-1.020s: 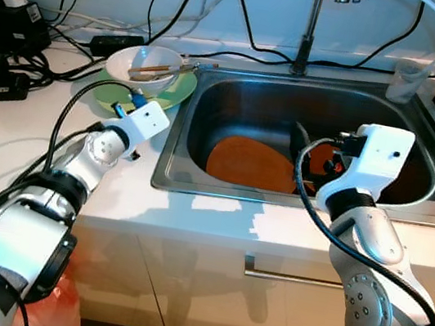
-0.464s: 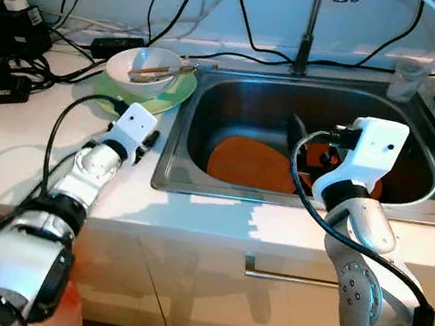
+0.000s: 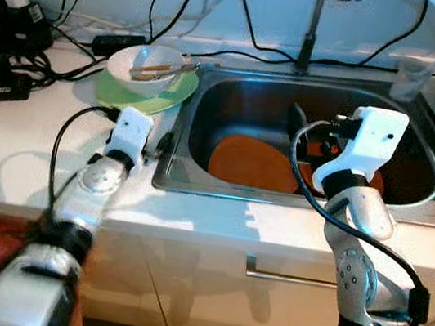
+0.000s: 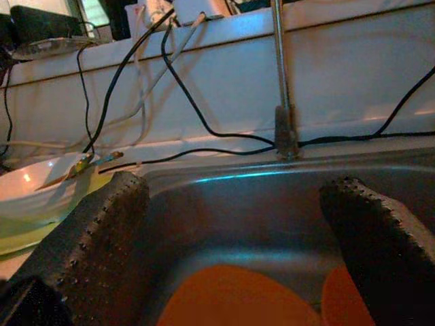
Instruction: Kitchen organization
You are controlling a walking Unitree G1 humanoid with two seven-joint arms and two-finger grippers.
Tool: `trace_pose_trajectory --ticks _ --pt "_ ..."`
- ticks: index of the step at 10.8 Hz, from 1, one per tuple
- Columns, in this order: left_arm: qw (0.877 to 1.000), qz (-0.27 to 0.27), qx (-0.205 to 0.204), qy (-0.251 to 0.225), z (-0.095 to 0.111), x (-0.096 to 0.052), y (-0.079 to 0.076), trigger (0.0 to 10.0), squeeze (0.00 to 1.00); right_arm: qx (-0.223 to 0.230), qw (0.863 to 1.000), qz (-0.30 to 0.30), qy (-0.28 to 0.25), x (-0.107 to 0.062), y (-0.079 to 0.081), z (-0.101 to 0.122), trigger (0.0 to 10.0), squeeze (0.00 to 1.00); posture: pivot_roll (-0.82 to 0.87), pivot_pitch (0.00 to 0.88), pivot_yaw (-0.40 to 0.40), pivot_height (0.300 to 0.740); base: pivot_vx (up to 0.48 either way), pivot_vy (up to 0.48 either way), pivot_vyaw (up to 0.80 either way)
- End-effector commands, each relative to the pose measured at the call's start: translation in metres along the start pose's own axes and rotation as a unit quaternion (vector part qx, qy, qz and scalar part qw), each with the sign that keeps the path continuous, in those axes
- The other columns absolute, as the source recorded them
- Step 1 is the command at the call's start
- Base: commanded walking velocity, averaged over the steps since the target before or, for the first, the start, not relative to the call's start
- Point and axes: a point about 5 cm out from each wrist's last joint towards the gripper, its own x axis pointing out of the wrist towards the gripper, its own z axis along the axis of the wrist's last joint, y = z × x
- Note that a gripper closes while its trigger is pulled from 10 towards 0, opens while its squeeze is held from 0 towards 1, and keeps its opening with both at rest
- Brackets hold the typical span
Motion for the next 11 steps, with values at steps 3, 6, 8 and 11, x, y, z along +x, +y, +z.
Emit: trace_pose_trajectory --ticks 3,6,8,11 --pt "0.997 0.022 -0.040 -0.065 0.041 0.003 -0.012 10.0 1.00 0.005 1.000 0.029 -0.004 0.005 0.011 -0.001 10.0 0.00 -0.02 0.000 0.092 0.740 0.000 -0.126 0.00" --pt "0.997 0.029 -0.045 -0.057 0.049 0.004 -0.009 10.0 1.00 0.007 1.000 0.019 -0.007 0.004 0.009 -0.001 10.0 0.00 -0.03 0.000 0.112 0.740 0.000 -0.467 0.00" --pt "0.998 0.028 -0.028 -0.054 0.053 0.004 -0.011 10.0 1.00 0.004 1.000 0.015 -0.004 0.001 0.007 -0.003 10.0 0.00 -0.04 0.000 0.112 0.740 0.000 -0.459 0.00" --pt "0.997 0.030 -0.048 -0.056 0.054 0.001 -0.014 10.0 1.00 -0.001 1.000 0.019 0.005 -0.003 0.006 -0.007 10.0 0.00 -0.04 0.000 0.107 0.740 0.000 -0.096 0.00"
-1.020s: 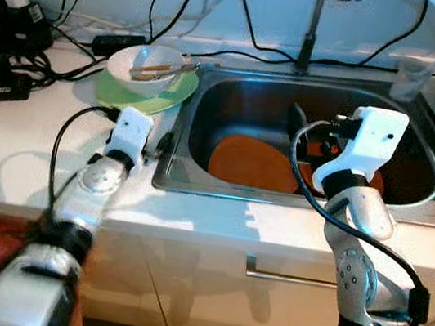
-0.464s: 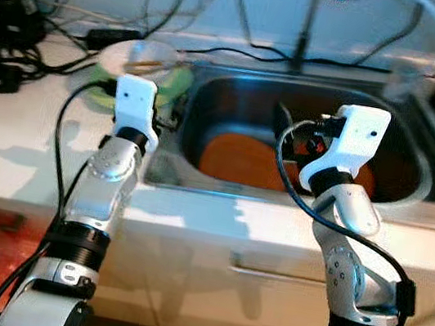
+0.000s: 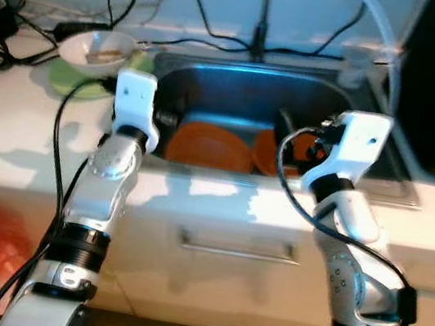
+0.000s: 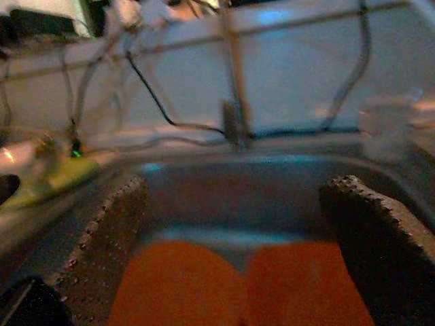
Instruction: Kitchen organization
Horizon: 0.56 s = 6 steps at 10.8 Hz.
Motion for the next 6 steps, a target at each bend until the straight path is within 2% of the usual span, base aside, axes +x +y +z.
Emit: trace_pose_trajectory --ticks 1,5,6 --pt "1.000 0.009 0.001 0.001 0.0018 -0.0005 0.0030 10.0 1.00 0.001 1.000 0.003 -0.004 -0.0006 0.0013 0.0032 10.0 0.00 -0.04 0.000 0.108 0.740 0.000 0.000 0.00" --pt "1.000 0.012 -0.001 0.007 0.0013 -0.0007 0.0035 10.0 1.00 0.002 1.000 0.001 -0.007 -0.0006 0.0013 0.0040 10.0 0.00 -0.05 0.000 0.111 0.740 0.000 0.000 0.80" --pt "1.000 0.014 -0.002 0.008 0.0038 0.0011 0.0050 10.0 1.00 0.004 1.000 -0.003 -0.007 -0.0004 0.0006 0.0037 10.0 0.00 -0.05 0.000 0.115 0.740 0.000 0.000 0.00"
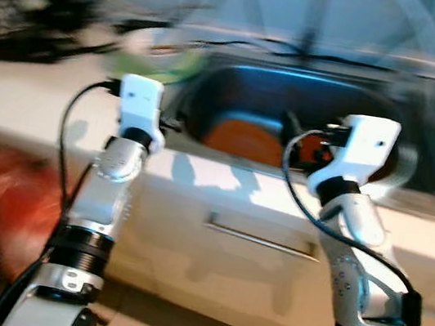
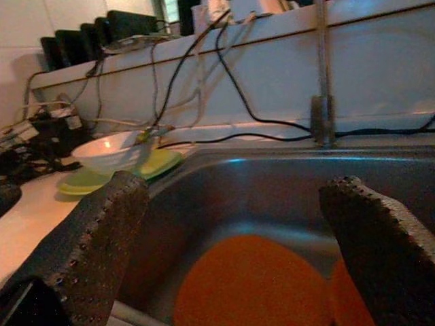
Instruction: Kitchen organization
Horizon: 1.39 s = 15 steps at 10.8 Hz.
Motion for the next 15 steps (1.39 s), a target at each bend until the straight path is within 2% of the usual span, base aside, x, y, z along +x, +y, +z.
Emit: trace_pose_trajectory --ticks 1,3,5,12,15 --pt "1.000 -0.001 0.000 -0.011 0.009 0.003 0.000 10.0 1.00 0.002 1.000 -0.002 -0.002 0.001 0.000 0.002 10.0 0.00 -0.05 0.000 0.118 0.740 0.000 0.000 0.00" --pt "1.000 0.004 -0.015 -0.021 0.020 0.007 0.003 10.0 1.00 0.004 1.000 -0.006 -0.004 0.001 -0.002 0.003 10.0 0.00 -0.05 0.000 0.121 0.740 0.000 0.000 0.00" --pt "0.999 0.006 -0.024 -0.030 0.029 0.010 0.003 10.0 1.00 0.004 1.000 -0.006 -0.006 0.002 -0.002 0.004 10.0 0.00 -0.05 0.000 0.121 0.740 0.337 0.000 0.00" --pt "0.999 0.000 -0.029 -0.033 0.032 0.010 0.000 10.0 1.00 -0.001 1.000 -0.004 -0.006 0.000 -0.001 0.003 10.0 0.00 -0.05 0.000 0.126 0.740 0.451 0.000 0.00" --pt "0.999 -0.006 -0.035 -0.037 0.030 0.005 -0.004 10.0 1.00 -0.008 1.000 0.000 -0.005 0.000 0.001 0.002 10.0 0.00 -0.05 0.000 0.126 0.740 0.000 0.000 0.00"
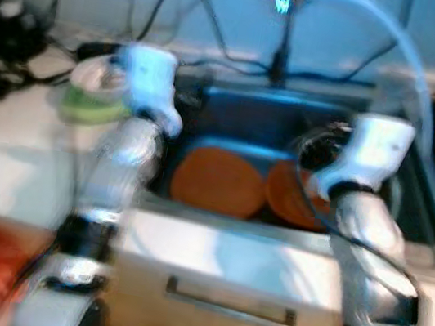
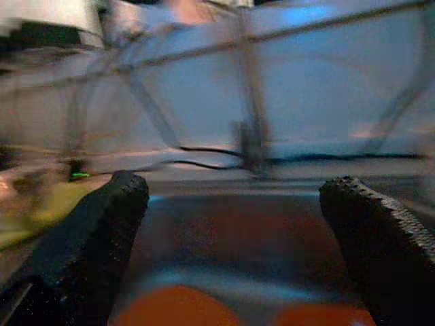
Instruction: Kitchen organization
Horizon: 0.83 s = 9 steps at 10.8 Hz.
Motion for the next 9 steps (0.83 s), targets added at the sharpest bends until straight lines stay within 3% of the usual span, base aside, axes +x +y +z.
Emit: trace_pose_trajectory --ticks 1,7,8,9 --pt "1.000 -0.012 -0.004 -0.003 0.003 0.001 -0.009 10.0 1.00 -0.005 1.000 -0.011 -0.001 -0.002 -0.007 0.001 10.0 0.00 -0.05 0.000 0.120 0.740 0.000 0.000 0.00" --pt "0.999 0.021 0.024 0.023 -0.006 0.001 0.003 10.0 1.00 -0.005 1.000 -0.008 0.004 -0.004 -0.005 0.000 10.0 0.00 -0.05 0.000 0.123 0.740 0.000 0.000 0.00" --pt "0.999 0.023 0.030 0.034 -0.009 0.001 0.004 10.0 0.59 -0.004 1.000 -0.008 0.004 -0.004 -0.005 -0.001 10.0 0.00 -0.05 0.000 0.124 0.740 0.000 0.000 0.00" --pt "0.999 0.017 0.026 0.033 -0.009 0.000 0.003 10.0 0.49 -0.004 1.000 -0.009 0.004 -0.004 -0.005 -0.001 10.0 0.00 -0.05 0.000 0.126 0.740 0.000 0.000 0.00"
